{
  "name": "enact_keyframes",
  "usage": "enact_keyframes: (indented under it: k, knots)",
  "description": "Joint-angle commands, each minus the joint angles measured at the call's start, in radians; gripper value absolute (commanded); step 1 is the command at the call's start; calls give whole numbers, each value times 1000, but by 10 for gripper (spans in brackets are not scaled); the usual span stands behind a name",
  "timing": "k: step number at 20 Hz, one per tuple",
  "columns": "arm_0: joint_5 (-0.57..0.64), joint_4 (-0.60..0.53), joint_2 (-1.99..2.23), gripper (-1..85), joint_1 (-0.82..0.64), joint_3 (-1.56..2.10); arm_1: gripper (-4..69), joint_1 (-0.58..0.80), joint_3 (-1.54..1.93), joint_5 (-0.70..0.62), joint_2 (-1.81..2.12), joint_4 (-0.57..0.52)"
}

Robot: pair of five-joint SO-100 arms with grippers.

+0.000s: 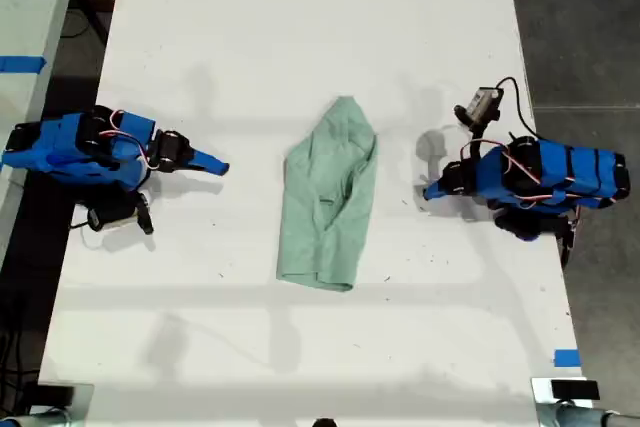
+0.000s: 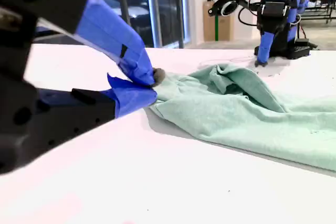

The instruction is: Fold t shirt

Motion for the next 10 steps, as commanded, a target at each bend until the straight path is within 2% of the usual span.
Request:
enact_keyframes:
  k: [1,10]
  knots:
    - [-29,3,6,-1,-9,9,-19,-3,32,9,14,-2]
    - [-31,5,6,-1,-11,9,-18,3,12,-12,15,18]
